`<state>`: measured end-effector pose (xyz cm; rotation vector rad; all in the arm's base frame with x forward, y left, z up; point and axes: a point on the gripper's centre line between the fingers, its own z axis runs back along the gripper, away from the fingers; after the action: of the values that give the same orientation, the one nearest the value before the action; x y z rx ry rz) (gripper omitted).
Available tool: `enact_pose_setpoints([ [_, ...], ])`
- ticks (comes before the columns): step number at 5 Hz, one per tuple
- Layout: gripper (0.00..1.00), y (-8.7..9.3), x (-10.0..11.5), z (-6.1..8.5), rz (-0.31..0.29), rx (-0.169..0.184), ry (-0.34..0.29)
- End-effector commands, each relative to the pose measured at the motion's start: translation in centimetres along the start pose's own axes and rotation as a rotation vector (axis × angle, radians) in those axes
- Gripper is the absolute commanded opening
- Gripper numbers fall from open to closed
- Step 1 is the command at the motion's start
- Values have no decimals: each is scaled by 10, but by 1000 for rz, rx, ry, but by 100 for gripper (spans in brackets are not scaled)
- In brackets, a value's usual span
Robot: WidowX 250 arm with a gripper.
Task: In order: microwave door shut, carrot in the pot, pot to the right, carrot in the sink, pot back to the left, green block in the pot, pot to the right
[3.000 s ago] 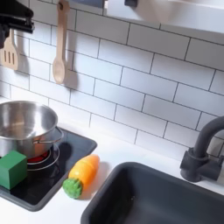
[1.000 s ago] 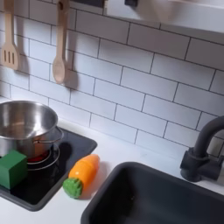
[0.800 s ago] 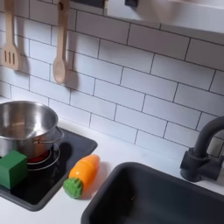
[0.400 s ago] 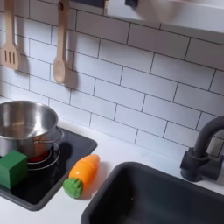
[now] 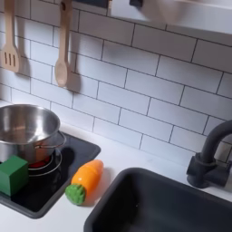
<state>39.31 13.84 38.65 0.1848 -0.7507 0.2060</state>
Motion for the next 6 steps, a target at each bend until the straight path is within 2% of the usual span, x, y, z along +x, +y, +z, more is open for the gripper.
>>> enact_pose_setpoints([
  [1, 0, -7, -22, 25, -2, -14, 40],
  [3, 0, -17, -60, 37, 6, -39, 143],
  [6, 0, -53, -92, 54, -12, -101, 242],
])
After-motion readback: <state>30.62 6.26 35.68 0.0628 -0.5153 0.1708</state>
